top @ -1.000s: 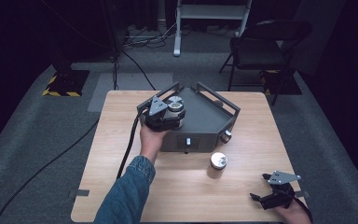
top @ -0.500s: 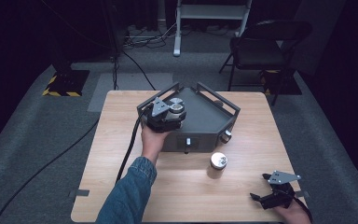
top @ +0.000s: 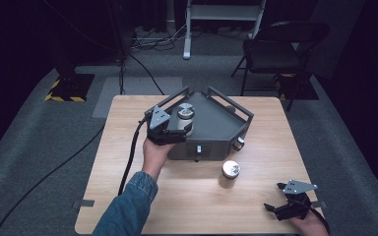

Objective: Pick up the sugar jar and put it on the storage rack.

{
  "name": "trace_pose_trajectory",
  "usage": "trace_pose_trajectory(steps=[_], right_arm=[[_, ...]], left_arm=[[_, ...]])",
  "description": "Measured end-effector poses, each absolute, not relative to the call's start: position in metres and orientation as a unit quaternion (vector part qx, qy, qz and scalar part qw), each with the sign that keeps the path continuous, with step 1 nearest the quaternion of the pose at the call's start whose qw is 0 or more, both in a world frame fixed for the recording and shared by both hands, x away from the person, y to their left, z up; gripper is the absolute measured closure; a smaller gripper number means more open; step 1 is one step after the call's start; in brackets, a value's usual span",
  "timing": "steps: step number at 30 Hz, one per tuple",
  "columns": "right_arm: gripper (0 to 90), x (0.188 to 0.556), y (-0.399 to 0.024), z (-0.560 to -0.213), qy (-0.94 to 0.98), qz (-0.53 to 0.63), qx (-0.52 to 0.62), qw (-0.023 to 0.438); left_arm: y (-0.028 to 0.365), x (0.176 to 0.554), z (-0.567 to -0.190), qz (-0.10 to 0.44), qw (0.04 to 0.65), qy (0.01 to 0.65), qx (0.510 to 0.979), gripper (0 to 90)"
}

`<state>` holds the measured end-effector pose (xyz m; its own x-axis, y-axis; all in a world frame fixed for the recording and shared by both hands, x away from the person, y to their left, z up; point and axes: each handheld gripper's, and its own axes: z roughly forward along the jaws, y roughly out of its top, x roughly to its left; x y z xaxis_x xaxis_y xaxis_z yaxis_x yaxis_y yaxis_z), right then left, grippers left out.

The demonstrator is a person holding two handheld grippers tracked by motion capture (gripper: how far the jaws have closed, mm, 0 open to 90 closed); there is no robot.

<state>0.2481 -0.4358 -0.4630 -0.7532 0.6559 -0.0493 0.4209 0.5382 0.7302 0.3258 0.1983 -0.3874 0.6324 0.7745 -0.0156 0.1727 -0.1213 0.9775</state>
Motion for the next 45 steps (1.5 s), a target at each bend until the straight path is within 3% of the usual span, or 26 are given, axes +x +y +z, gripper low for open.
trace_pose_trajectory(steps=[13, 23, 35, 45], right_arm=[[0.3, 0.249, -0.436, -0.463, 0.863, 0.366, 0.310, 0.160], [0.2, 0.249, -0.436, -0.463, 0.864, 0.366, 0.307, 0.159], [0.3, 0.249, -0.436, -0.463, 0.864, 0.366, 0.307, 0.159], [0.2, 0.249, -0.436, -0.463, 0.864, 0.366, 0.307, 0.159]], left_arm=[[0.244, 0.272, -0.397, 0.270, 0.565, 0.320, 0.711, 10.3], [0.269, 0.237, -0.429, 0.258, 0.542, 0.336, 0.726, 11.3], [0.268, 0.229, -0.469, 0.229, 0.503, 0.361, 0.751, 11.1], [0.266, 0.242, -0.477, 0.182, 0.443, 0.398, 0.782, 10.8]])
